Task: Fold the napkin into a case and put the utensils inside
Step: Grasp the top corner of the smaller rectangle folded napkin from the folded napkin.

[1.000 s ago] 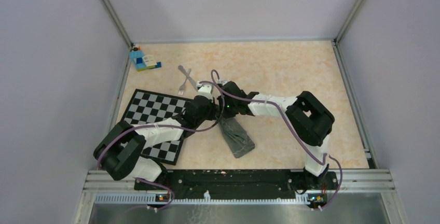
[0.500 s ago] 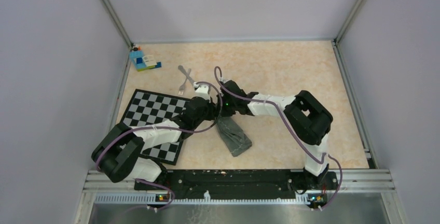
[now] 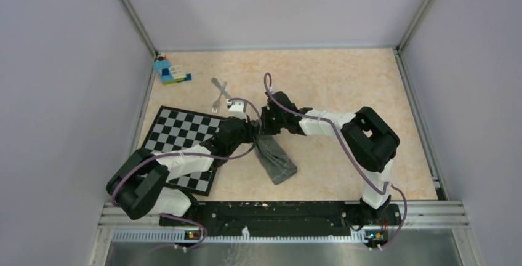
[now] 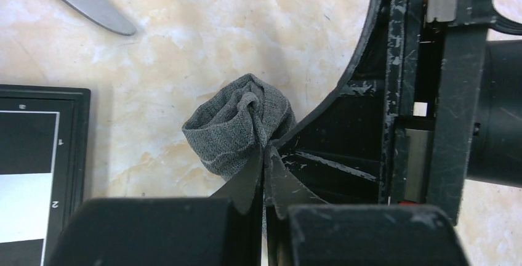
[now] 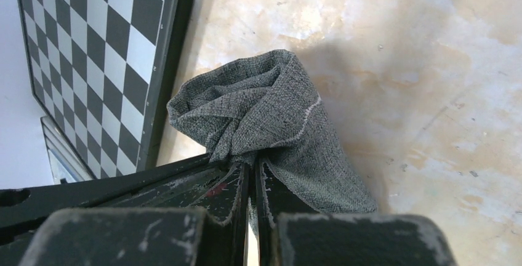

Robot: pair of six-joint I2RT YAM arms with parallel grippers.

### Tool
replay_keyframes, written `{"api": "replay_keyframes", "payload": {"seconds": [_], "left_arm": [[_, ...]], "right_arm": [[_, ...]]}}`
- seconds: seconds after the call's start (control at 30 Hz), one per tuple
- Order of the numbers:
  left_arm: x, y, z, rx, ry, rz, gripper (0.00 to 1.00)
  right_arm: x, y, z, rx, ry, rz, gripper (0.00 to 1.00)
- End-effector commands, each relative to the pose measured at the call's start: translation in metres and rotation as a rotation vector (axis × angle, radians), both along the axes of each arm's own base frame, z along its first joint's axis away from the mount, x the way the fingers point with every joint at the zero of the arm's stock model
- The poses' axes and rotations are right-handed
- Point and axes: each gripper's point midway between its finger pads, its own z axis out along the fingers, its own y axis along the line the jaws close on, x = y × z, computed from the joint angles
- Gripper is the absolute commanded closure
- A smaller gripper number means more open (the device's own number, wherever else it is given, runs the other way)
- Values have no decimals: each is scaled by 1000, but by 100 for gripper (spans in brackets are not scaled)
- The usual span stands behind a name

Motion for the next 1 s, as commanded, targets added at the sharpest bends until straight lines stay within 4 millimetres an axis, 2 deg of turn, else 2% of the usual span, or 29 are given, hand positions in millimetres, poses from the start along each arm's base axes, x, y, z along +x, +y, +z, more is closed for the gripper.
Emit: {"api": "replay_keyframes", "payload": {"seconds": [0.0,0.07,0.17,0.27,0.4,0.6,0.7,0.83,0.9,0.97], "left_arm": [[4,-2,26,-36,-37,25,100],[8,1,34,-38,-51,50,100],[8,-1,46,-66,-89,36,100],[6,1,45,-69,-87,38,100],[-3,2,39,-94,-87,20,100],[-11,-5,30,-116,-74,-31,100],[-12,-2,20,-113,-47,-9,100],[-15,11,2,-91,-1,53,100],[-14,15,-6,-66,21,81,100],[-13,15,-10,-52,37,87,100]], "right_arm": [[-6,20,12,-7,-16,69,100],[-19,18,-2,-38,10,69,100],[-25,10,-20,-94,63,56,100],[-21,5,-19,-122,64,26,100],[-15,10,-14,-145,68,37,100],[-8,44,13,-46,27,99,100],[-1,54,36,40,-2,74,100],[-1,60,78,256,-12,45,100],[-5,59,79,274,-4,50,100],[-6,59,60,250,28,55,100]]}}
